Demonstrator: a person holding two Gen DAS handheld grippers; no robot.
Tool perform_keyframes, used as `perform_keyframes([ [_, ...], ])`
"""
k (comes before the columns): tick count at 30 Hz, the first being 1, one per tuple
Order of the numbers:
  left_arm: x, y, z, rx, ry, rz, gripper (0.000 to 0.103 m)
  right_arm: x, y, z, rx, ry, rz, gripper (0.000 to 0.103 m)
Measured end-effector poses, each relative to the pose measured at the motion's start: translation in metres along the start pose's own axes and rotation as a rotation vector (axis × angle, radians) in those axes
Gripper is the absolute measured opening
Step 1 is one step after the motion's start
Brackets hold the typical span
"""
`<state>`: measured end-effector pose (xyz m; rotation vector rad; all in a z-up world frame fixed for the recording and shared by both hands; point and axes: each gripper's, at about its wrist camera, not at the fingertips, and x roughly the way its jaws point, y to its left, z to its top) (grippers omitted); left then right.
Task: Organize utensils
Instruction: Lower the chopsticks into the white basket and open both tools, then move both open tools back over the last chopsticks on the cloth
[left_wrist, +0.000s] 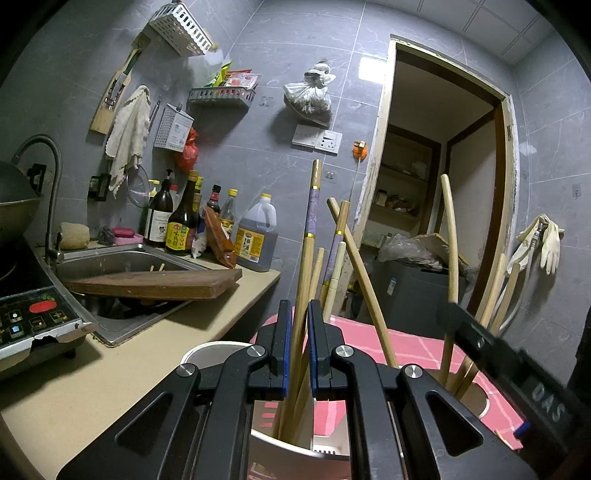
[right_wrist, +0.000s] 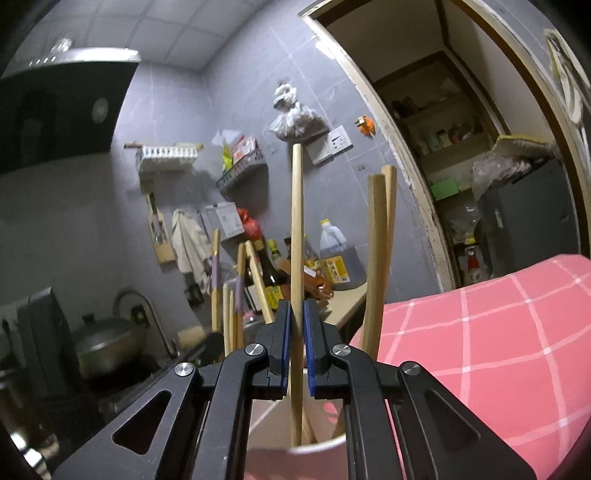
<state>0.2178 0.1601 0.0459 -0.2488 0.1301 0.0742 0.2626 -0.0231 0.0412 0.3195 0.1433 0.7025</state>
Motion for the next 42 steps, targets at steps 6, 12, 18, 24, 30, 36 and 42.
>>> perform_keyframes([
  [6,-0.005,0.002,0.0,-0.002,0.02,-0.009,0.009,-0.007,0.003,-0.002,-0.032,0.033,-0.014,0.006],
  [12,-0.014,0.003,0.002,-0.016,0.026,-0.023,0.023,-0.018,0.006,-0.002,-0.05,0.037,-0.021,0.013],
  [18,-0.027,-0.001,0.005,-0.017,0.016,-0.029,0.034,-0.039,0.011,0.004,-0.084,0.01,-0.031,0.026],
  [24,-0.045,-0.01,0.01,-0.001,-0.001,-0.042,0.047,-0.072,0.006,0.016,-0.089,-0.042,-0.063,0.045],
  [30,-0.069,-0.026,0.015,0.018,-0.016,-0.06,0.069,-0.116,-0.004,0.033,-0.098,-0.103,-0.125,0.065],
  [36,-0.087,-0.051,0.016,0.027,-0.01,-0.112,0.091,-0.162,-0.015,0.043,-0.179,-0.116,-0.203,0.087],
  [42,-0.092,-0.087,0.006,0.06,0.049,-0.196,0.099,-0.204,-0.039,0.053,-0.21,-0.093,-0.292,0.103],
])
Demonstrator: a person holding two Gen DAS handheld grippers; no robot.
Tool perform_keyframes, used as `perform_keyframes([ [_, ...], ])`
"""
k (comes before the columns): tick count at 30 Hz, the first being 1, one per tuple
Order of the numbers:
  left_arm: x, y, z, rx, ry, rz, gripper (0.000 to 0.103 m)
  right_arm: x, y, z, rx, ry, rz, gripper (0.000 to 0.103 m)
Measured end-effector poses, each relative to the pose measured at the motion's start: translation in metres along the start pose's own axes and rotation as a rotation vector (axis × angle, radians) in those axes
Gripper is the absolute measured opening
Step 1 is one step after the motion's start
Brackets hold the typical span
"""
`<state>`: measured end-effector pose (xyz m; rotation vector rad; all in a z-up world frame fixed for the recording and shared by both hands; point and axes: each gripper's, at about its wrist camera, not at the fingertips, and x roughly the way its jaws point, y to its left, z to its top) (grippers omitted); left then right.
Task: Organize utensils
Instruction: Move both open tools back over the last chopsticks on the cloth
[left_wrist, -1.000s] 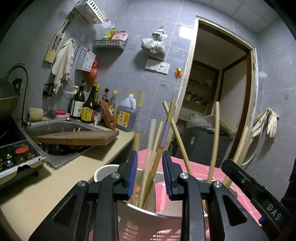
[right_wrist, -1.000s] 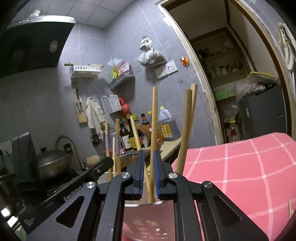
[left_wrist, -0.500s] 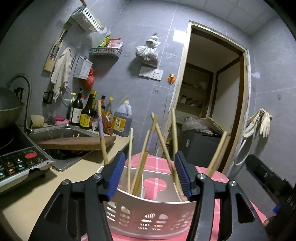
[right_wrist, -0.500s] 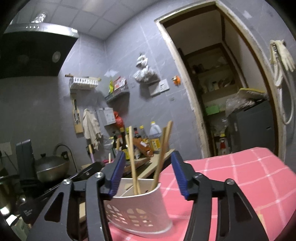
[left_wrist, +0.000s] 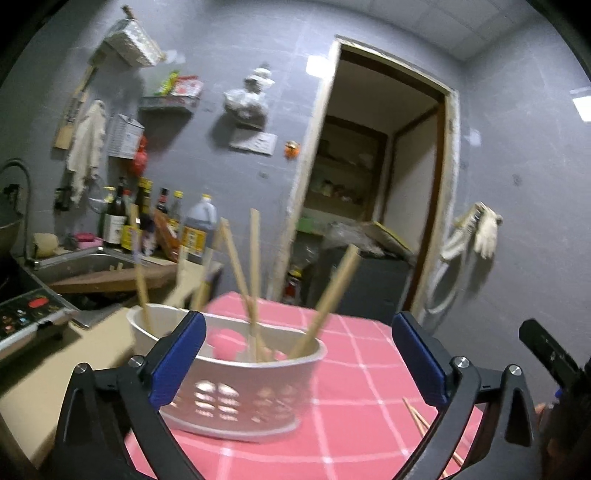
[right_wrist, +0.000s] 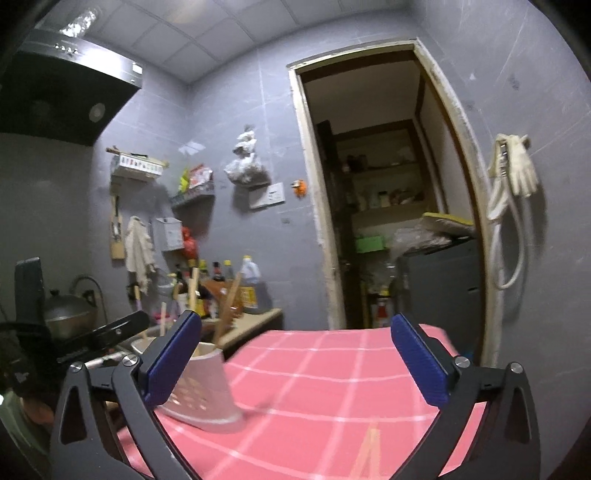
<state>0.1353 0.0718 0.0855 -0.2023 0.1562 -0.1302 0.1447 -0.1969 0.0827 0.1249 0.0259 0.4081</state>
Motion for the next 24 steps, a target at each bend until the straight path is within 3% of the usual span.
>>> perform_keyframes([
  [6,0.02,-0.048,-0.019,0.055,0.122,-0.079,0.1,-0.01,-0.033,0.0,-0.043,0.112,-0.103,0.103],
  [12,0.046,-0.086,-0.043,0.088,0.258,-0.122,0.1,-0.004,-0.065,-0.023,-0.034,0.304,-0.179,0.103],
  [21,0.076,-0.101,-0.073,0.103,0.419,-0.085,0.1,0.015,-0.086,-0.063,-0.002,0.58,-0.161,0.102],
  [24,0.087,-0.102,-0.081,0.107,0.469,-0.064,0.1,0.024,-0.084,-0.076,-0.007,0.654,-0.122,0.095],
])
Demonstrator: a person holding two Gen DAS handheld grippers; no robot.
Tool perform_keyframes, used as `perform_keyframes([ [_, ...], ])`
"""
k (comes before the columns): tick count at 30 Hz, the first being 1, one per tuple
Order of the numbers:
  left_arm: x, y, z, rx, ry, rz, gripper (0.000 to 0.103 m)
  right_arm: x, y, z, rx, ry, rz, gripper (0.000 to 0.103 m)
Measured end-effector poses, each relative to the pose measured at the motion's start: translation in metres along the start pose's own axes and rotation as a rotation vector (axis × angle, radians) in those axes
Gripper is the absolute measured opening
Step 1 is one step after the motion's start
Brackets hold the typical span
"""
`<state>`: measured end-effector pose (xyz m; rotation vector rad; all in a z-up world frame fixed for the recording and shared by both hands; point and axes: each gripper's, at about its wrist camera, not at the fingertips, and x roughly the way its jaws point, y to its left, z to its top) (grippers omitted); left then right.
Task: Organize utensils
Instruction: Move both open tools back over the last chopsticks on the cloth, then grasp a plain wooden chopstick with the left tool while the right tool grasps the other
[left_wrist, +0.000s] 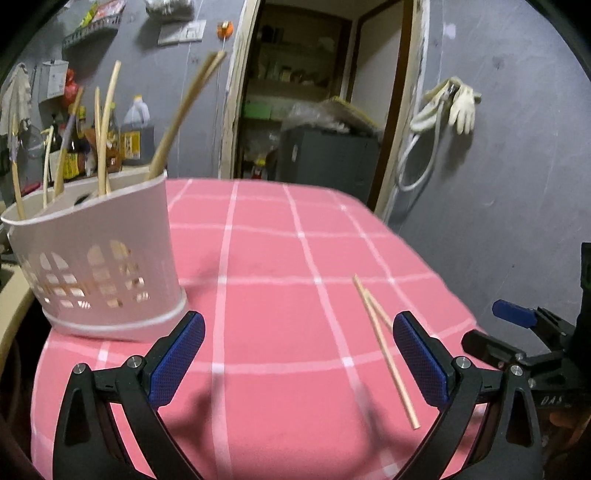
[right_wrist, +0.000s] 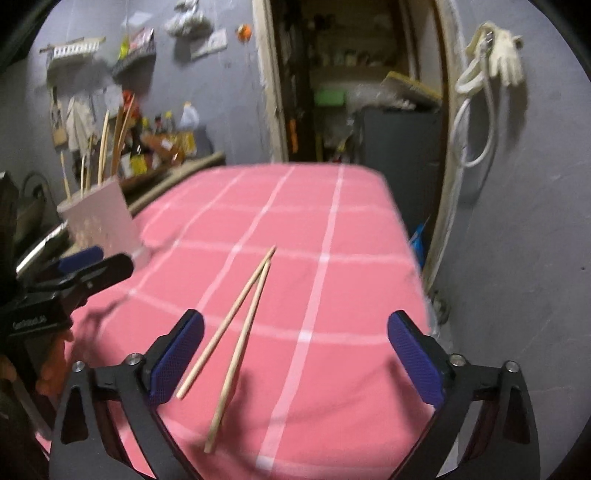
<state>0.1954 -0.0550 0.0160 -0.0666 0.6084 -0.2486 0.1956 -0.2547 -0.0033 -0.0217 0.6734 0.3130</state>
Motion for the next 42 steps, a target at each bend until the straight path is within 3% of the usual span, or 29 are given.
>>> perform_keyframes([
  [4,0.01,0.006,-0.005,-0.016,0.055,0.013,0.1,0.016,0.006,-0.005,-0.033,0.088,0.035,0.077],
  [8,0.02,0.013,-0.009,-0.041,0.124,0.025,0.099,0.028,0.01,-0.006,-0.046,0.159,0.079,0.067],
  [13,0.027,0.014,-0.008,-0.044,0.176,0.015,0.099,0.044,0.009,-0.004,-0.048,0.219,0.076,0.054],
  [16,0.031,0.01,-0.007,-0.021,0.202,-0.012,0.097,0.049,0.006,0.001,-0.052,0.222,0.059,0.039],
  [23,0.051,-0.013,-0.005,0.053,0.267,-0.098,0.067,0.054,-0.02,0.007,0.013,0.224,0.069,0.01],
  [30,0.08,-0.035,0.006,0.086,0.332,-0.193,0.038,0.056,-0.035,0.015,0.027,0.219,0.046,0.006],
  [42,0.108,-0.045,0.01,0.087,0.435,-0.206,0.006,0.073,-0.041,0.028,0.0,0.283,0.038,0.007],
])
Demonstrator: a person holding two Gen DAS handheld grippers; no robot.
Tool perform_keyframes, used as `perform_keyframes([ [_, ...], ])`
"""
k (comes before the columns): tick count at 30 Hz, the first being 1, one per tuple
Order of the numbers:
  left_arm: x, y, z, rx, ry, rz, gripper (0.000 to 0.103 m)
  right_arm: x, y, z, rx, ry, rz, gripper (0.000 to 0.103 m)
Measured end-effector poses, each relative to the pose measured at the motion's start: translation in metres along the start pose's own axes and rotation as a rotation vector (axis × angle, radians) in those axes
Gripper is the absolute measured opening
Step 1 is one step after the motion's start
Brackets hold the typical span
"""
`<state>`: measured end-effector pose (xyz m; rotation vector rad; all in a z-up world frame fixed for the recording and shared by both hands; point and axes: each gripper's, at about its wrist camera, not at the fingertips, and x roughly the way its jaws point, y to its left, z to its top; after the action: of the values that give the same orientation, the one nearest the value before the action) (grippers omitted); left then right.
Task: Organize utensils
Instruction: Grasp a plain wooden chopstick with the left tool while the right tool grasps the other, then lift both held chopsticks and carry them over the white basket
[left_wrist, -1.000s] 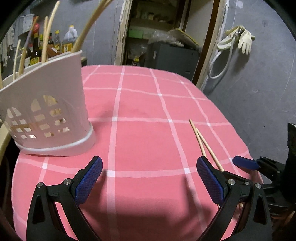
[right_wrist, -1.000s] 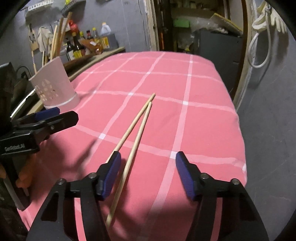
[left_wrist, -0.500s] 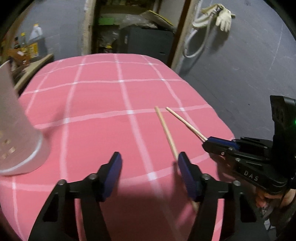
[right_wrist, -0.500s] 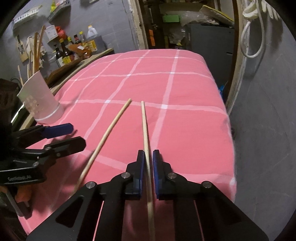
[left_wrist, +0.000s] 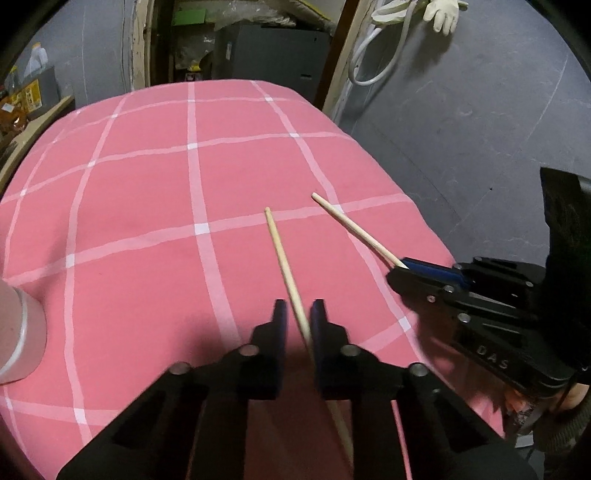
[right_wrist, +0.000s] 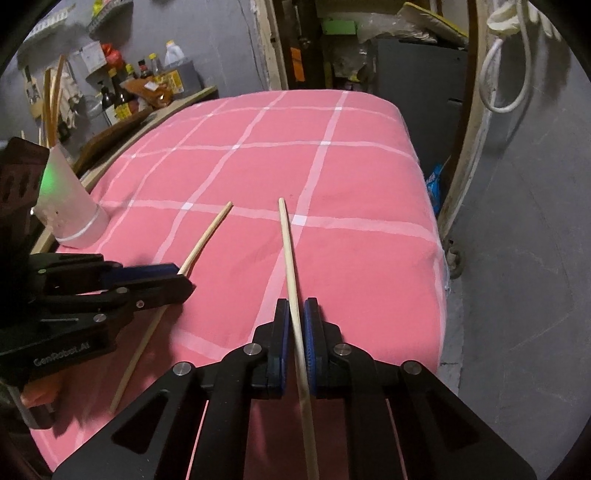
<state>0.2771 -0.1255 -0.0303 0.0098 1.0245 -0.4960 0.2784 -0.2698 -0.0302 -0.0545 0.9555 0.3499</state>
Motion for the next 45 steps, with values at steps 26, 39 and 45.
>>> perform_keyframes([
  [26,-0.16,0.027,-0.038,-0.059,-0.651,0.117,0.003,-0.092,0.081,0.001,0.15,-0.637,0.244,0.003],
  [39,-0.238,0.097,-0.045,-0.081,-0.883,0.219,0.003,-0.092,0.151,0.047,0.202,-0.906,0.428,0.003],
  [45,-0.271,0.156,-0.045,-0.18,-0.977,0.284,0.003,-0.083,0.188,0.078,0.162,-0.971,0.483,0.003],
])
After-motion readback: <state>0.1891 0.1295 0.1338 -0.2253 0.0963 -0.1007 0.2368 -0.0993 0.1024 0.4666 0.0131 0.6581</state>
